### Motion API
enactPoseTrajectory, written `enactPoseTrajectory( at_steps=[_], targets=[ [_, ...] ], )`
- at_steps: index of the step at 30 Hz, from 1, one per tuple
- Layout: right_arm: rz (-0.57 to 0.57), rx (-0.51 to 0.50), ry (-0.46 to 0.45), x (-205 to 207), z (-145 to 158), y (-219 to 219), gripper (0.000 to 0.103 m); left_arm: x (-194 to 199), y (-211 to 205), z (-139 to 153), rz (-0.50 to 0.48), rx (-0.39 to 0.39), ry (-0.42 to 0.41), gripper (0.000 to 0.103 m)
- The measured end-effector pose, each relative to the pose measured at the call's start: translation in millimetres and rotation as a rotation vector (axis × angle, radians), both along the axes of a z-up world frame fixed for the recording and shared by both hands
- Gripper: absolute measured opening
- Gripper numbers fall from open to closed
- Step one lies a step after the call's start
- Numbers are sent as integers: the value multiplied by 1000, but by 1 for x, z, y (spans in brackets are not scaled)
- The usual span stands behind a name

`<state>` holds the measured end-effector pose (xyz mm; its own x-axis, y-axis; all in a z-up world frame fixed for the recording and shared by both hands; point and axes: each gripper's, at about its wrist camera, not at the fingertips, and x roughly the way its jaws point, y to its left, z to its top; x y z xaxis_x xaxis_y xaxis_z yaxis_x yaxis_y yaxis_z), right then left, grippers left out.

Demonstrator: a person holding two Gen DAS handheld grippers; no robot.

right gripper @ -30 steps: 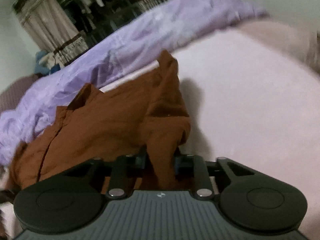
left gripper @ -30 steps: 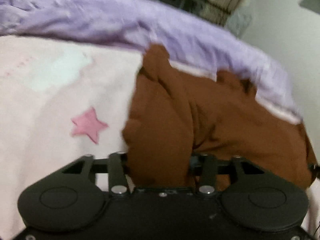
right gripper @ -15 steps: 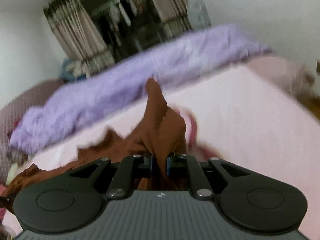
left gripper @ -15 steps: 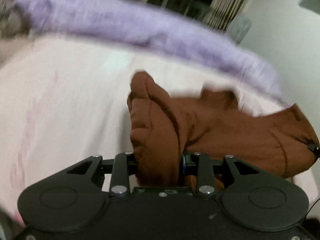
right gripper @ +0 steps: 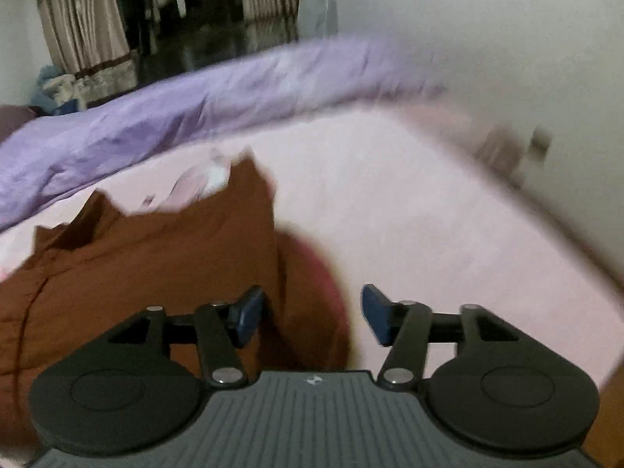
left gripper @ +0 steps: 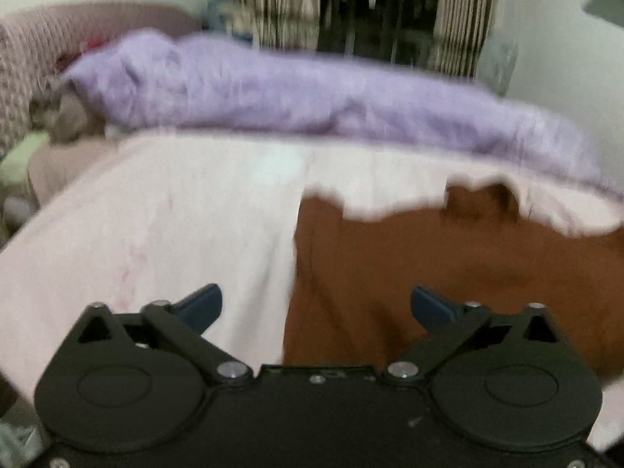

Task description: Fold large clothes

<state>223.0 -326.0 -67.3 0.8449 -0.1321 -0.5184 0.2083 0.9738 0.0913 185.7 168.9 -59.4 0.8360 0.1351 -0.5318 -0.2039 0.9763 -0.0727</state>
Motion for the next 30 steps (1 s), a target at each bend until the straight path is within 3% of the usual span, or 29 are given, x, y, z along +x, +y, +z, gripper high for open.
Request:
enactPoseTrajectory(
  at_steps=[3,7,10,12,14,16,19,20,21,23,26,30],
  targets=[
    [25,5,-86,7,13,10,84,20,-1,8,-20,-3,-13,103],
    [108,81,-107,37,22,27,79,68,-21,7,-39,-32,-24,103],
    [177,113,-139,45,28,63,64,85,-46,5,-32,-31,-63,103],
    [290,165,-152,53,29,101,39,100,-65,1,-81,-57,-84,103],
    [418,189,-108,68,21,143,33,117,-86,-9,-81,-51,-71,103],
    [476,171,-50,87,7,177,32,130,-99,-22,-65,15,-39,103],
    [491,104,32,115,-32,207,32,149,-107,-54,-8,206,-8,103],
    [484,87,60,124,-45,210,32,158,-104,-72,18,258,45,103],
    [480,101,71,128,-57,208,31,163,-99,-85,16,237,86,103],
    [466,113,65,127,-57,204,31,156,-89,-84,32,153,58,103],
    [459,52,67,125,-56,214,31,154,-93,-86,43,190,54,103],
    [464,66,65,121,-55,212,31,158,-97,-87,43,205,61,103]
  ],
)
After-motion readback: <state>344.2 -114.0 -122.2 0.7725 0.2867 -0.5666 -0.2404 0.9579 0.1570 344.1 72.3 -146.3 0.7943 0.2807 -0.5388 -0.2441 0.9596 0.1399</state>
